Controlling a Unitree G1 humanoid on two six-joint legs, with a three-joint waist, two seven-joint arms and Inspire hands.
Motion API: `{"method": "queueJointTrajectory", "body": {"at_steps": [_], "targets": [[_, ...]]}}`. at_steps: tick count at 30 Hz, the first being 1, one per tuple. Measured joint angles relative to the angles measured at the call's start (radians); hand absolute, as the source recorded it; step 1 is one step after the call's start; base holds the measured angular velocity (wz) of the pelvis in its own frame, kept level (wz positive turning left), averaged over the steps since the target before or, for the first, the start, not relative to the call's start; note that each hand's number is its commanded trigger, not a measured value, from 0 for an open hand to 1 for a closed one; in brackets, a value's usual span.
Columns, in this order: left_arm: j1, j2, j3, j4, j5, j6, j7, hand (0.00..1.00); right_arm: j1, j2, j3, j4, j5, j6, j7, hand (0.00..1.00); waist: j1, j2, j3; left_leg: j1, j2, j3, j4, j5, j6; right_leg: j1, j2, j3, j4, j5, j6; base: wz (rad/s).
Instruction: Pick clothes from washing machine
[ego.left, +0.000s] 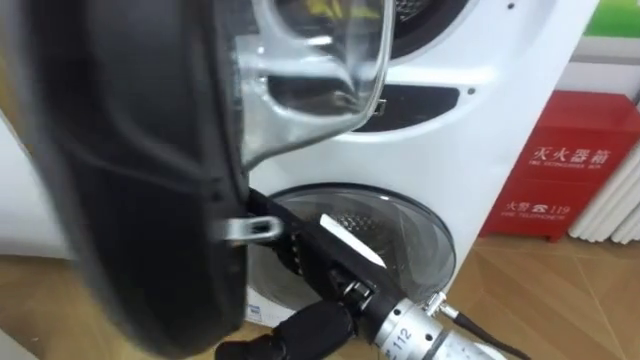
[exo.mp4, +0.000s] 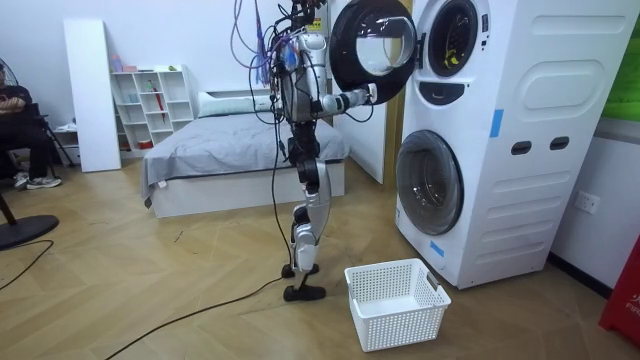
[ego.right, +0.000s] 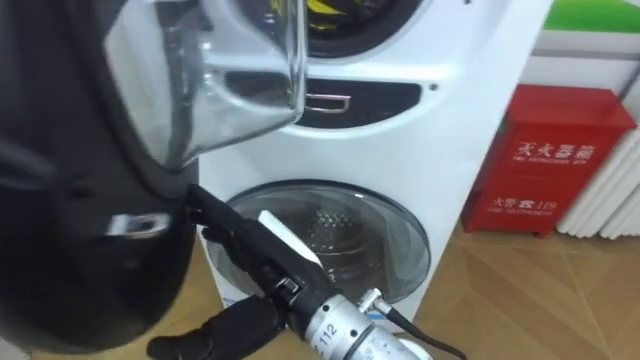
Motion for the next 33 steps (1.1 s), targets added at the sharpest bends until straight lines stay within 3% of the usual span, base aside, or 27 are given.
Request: {"method": "queueJointTrajectory", "body": {"at_steps": [3,11,16,27,33], "targets": [[0.0,0.0,0.0,0.0,0.0,0.014,-0.003,0.0,-0.01,0.007,0.009,0.0,-0.001,0.009,0.011,0.0,0.004,-0.006,0.0051,-0.002,-0.001,-0.014,0.001,0.0,0.0,0.004,-0.001,-0.012,0.001,0.0,0.0,0.13],[-0.002,0.001,-0.003,0.0,0.0,0.02,-0.02,0.0,-0.021,0.023,0.059,0.003,-0.027,0.016,0.033,0.0,0.027,-0.01,0.0057,-0.001,-0.002,-0.029,0.001,0.0,0.0,0.01,-0.001,-0.017,0.001,0.0,0.0,0.05],[-0.003,0.003,-0.024,-0.001,0.0,0.04,-0.02,0.0,-0.07,0.027,0.088,0.015,-0.037,0.044,0.042,0.0,0.027,-0.01,0.0053,-0.003,-0.002,-0.037,0.0,0.0,0.0,0.011,-0.001,-0.026,0.001,0.0,0.0,0.04],[-0.016,0.013,-0.036,-0.026,0.01,0.047,-0.016,0.0,-0.133,0.037,0.126,0.028,-0.146,0.06,0.039,0.0,0.05,-0.017,0.0001,0.002,-0.003,-0.043,0.005,0.0,0.0,0.019,-0.003,-0.044,-0.011,0.0,0.0,0.02],[-0.009,0.015,-0.036,-0.028,0.012,0.047,-0.017,0.0,-0.183,0.04,0.127,0.056,-0.154,0.076,0.017,0.0,0.058,-0.023,-0.0001,0.001,-0.003,-0.051,0.005,0.001,-0.002,0.03,-0.005,-0.078,-0.017,0.0,0.0,0.05]]}}
